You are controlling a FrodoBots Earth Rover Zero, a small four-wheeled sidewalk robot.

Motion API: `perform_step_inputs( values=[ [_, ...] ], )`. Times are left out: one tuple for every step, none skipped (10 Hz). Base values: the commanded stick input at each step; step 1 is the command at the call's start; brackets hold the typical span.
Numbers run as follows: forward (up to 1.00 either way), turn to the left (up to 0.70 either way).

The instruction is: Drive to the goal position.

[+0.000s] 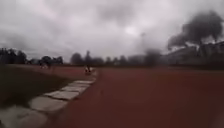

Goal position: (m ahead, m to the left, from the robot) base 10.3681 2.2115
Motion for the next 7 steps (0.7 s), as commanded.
perform_step_inputs(
  values=[
    [0.85,0.00],
    [0.85,0.00],
    [0.85,0.00],
    [0.85,0.00],
    [0.85,0.00],
    [0.85,0.00],
    [0.85,0.00]
  ],
)
